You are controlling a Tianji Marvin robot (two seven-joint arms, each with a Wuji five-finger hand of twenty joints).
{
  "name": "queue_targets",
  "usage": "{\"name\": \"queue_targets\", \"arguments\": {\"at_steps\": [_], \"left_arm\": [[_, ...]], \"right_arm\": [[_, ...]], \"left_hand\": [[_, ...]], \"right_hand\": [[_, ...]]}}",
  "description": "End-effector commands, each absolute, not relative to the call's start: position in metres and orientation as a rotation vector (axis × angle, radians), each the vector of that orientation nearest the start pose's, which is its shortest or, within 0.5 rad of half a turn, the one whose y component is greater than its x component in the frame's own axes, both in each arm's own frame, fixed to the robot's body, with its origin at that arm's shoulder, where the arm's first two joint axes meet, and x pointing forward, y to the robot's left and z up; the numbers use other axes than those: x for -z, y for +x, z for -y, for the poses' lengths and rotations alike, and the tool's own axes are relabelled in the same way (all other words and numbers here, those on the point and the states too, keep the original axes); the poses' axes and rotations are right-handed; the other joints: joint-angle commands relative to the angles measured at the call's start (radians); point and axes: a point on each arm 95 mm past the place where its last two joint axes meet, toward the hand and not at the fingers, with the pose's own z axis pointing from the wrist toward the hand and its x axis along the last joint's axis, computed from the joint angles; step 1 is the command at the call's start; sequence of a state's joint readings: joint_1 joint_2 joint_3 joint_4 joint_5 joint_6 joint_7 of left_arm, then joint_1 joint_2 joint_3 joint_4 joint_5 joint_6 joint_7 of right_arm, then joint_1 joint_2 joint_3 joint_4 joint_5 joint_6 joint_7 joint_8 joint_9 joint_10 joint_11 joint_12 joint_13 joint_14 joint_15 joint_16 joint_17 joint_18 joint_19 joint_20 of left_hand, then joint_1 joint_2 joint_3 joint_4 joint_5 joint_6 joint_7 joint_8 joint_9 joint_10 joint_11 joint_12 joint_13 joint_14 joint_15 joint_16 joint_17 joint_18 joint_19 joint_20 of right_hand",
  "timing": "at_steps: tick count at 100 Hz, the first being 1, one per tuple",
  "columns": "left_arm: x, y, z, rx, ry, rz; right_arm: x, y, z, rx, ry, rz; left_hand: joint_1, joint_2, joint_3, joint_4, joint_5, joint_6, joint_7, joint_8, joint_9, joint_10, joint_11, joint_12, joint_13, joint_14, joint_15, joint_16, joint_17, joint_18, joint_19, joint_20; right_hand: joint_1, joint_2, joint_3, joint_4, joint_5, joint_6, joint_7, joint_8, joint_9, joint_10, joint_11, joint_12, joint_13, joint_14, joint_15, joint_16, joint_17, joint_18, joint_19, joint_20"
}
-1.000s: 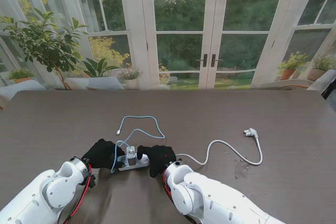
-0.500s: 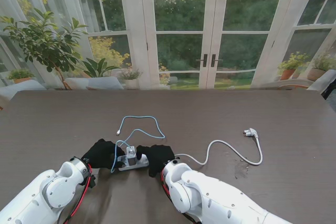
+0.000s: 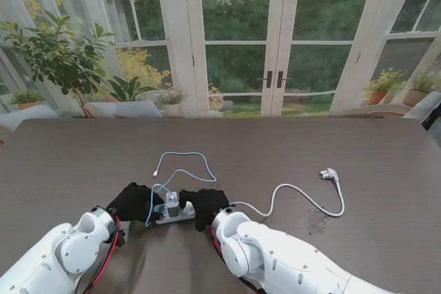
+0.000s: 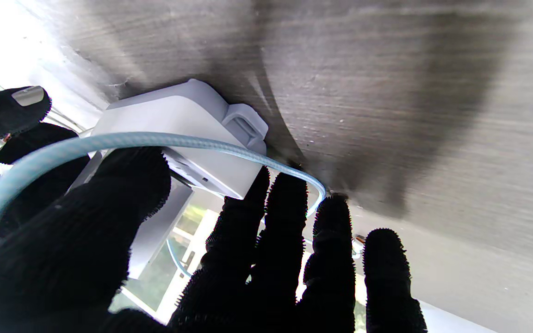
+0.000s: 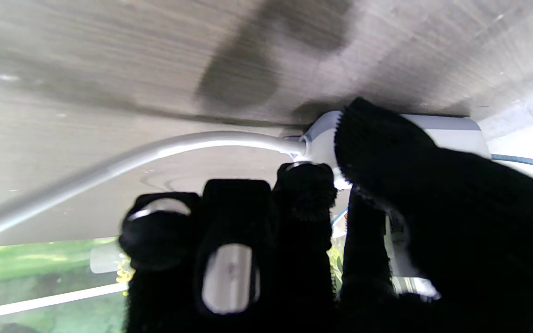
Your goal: Set up the charging station
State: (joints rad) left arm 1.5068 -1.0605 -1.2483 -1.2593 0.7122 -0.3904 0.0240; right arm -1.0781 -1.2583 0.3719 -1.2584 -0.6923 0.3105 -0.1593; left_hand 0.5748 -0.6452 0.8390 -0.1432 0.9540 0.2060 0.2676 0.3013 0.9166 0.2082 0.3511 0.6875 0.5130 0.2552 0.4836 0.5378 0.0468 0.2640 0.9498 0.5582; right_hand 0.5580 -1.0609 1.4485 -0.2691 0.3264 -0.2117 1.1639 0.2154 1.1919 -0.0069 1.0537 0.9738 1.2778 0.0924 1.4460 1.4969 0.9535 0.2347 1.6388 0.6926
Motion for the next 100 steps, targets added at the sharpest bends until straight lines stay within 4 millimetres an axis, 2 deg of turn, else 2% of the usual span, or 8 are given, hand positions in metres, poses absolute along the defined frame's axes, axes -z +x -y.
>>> {"name": "queue_targets", "arguments": {"at_steps": [1, 40, 72, 93, 100], "left_arm": [[0.412, 0.393, -0.068, 1.632, -1.523, -1.618], [0.413, 0.394, -0.067, 1.637, -1.532, -1.607], [0.412, 0.394, -0.068, 1.64, -1.526, -1.598], [0.413, 0.393, -0.07, 1.637, -1.532, -1.593], [0.413, 0.393, -0.07, 1.637, -1.532, -1.594]], "right_arm": [[0.416, 0.39, -0.188, -1.408, 1.211, -1.876], [0.425, 0.385, -0.179, -1.366, 1.216, -1.903], [0.431, 0.381, -0.18, -1.315, 1.18, -1.961], [0.429, 0.381, -0.18, -1.326, 1.176, -1.95], [0.423, 0.381, -0.181, -1.335, 1.173, -1.943]], "left_hand": [[-0.008, 0.018, 0.018, -0.009, 0.019, 0.022, 0.009, -0.004, 0.052, 0.026, 0.026, 0.007, 0.032, 0.027, 0.051, 0.022, 0.003, -0.028, 0.03, -0.001], [-0.008, 0.02, 0.013, -0.009, 0.018, 0.02, 0.008, -0.005, 0.05, 0.026, 0.026, 0.007, 0.031, 0.028, 0.051, 0.022, 0.003, -0.031, 0.029, -0.003], [-0.009, 0.022, 0.011, -0.009, 0.02, 0.024, 0.009, -0.005, 0.052, 0.027, 0.027, 0.007, 0.032, 0.028, 0.052, 0.022, 0.003, -0.03, 0.03, -0.002], [-0.01, 0.022, 0.01, -0.009, 0.02, 0.023, 0.01, -0.005, 0.051, 0.028, 0.025, 0.006, 0.031, 0.03, 0.051, 0.022, 0.002, -0.028, 0.029, -0.003], [-0.012, 0.022, 0.011, -0.009, 0.02, 0.02, 0.01, -0.004, 0.051, 0.027, 0.025, 0.006, 0.031, 0.03, 0.051, 0.022, 0.002, -0.029, 0.029, -0.003]], "right_hand": [[-0.013, -0.029, 0.121, 0.008, 0.091, 0.115, -0.53, 0.003, 0.026, -0.02, 0.036, 0.019, 0.032, 0.008, 0.052, -0.65, 0.004, -0.055, 0.115, 0.008], [-0.012, -0.027, 0.121, 0.004, 0.131, 0.146, -0.515, 0.009, 0.018, -0.021, 0.038, 0.036, 0.032, 0.014, 0.047, -0.653, -0.008, -0.071, 0.118, 0.017], [-0.026, -0.005, 0.121, -0.001, 0.147, 0.17, -0.52, 0.008, 0.015, -0.027, 0.026, 0.044, 0.032, 0.009, 0.046, -0.655, -0.012, -0.085, 0.121, 0.022], [-0.043, -0.007, 0.121, -0.013, 0.078, 0.127, -0.541, 0.002, -0.004, -0.023, 0.007, 0.046, 0.032, 0.01, 0.042, -0.657, -0.017, -0.093, 0.121, 0.025], [-0.076, 0.007, 0.121, -0.034, 0.052, 0.122, -0.541, 0.003, -0.029, -0.021, -0.012, 0.035, 0.032, 0.01, 0.028, -0.664, -0.028, -0.095, 0.115, 0.024]]}}
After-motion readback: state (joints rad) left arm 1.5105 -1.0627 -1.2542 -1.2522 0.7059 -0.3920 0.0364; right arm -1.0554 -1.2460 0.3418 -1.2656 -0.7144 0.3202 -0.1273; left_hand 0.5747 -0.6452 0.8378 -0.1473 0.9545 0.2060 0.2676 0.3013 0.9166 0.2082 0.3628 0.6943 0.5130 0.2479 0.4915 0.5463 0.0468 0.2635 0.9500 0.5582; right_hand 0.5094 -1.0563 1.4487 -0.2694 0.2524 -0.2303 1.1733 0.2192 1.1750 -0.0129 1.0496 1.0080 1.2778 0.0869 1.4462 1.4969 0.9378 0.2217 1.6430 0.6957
